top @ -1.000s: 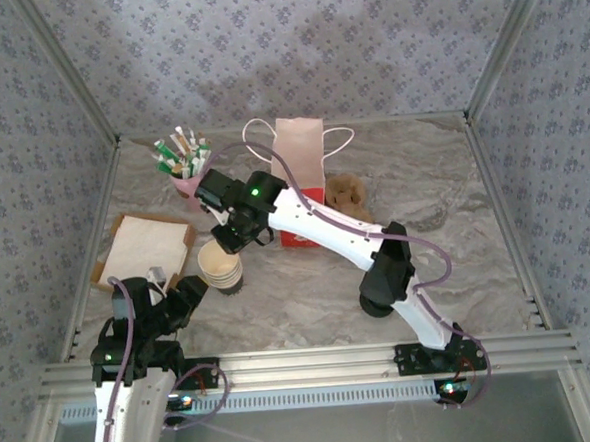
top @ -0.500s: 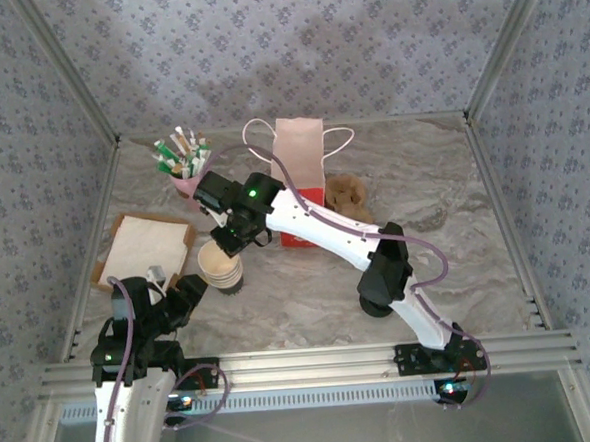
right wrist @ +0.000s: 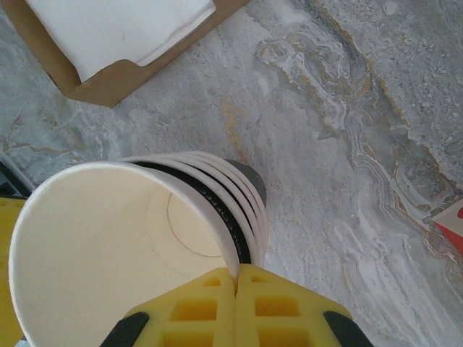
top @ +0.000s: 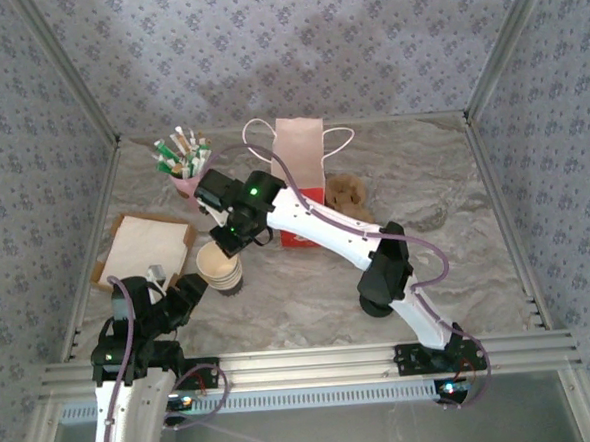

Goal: Pack the takeout coffee

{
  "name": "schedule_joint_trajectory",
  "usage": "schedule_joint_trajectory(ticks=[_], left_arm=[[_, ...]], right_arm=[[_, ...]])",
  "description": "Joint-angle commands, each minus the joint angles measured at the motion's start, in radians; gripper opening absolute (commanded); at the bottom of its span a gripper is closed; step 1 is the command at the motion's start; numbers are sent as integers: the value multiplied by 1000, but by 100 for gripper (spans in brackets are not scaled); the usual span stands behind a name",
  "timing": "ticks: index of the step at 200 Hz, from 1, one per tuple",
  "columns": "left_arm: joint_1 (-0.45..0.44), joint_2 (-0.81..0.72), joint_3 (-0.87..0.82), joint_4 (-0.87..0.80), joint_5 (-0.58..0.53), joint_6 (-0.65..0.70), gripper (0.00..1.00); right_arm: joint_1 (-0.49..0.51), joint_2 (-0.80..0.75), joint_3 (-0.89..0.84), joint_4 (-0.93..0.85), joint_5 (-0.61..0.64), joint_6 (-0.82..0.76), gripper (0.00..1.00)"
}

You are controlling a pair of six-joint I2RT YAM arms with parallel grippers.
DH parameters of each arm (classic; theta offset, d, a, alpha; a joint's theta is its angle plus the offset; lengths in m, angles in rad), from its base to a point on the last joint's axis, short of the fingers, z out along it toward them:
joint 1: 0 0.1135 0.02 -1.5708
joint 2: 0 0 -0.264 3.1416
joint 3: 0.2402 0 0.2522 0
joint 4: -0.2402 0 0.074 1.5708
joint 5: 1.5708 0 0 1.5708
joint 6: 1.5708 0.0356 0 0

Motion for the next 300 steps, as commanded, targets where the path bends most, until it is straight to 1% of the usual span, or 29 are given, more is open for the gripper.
schedule_joint_trajectory(ticks=[1,31,78,129,184,204,210,217,223,242,270,285,300], left_arm=[[8,13,4,26,27,19,60],[9,13,7,27,32,16,60],[10,13,13,23,30,19,61],[11,0,29,15,13,32,64],[13,1,55,-6,-9,33,66],[11,0,79,-15,-9,42,70],[13,2,88,-20,-9,53,73],[12,11,109,-34,-13,67,78],[13,20,130,-52,-15,83,85],[12,52,199,-100,-21,144,99],[12,65,284,-128,-19,182,99],[11,63,303,-90,27,160,99],[12,65,314,-65,37,122,100]], right_arm=[[-13,-23,35,-10,-49,19,0],[-28,-29,36,-7,-72,25,0],[-35,-51,44,-11,-72,25,0],[-40,-73,134,-77,-34,14,0],[-50,-189,139,-110,17,-5,0],[-50,-247,122,-122,39,-16,0],[-50,-271,106,-121,44,-19,0],[-50,-291,86,-118,50,-21,0],[-50,-320,58,-112,56,-22,0],[-50,-396,-33,-92,69,-25,0],[-49,-525,-237,-33,89,-22,0],[-49,-603,-376,8,89,-12,0],[-51,-689,-519,55,88,-5,0]])
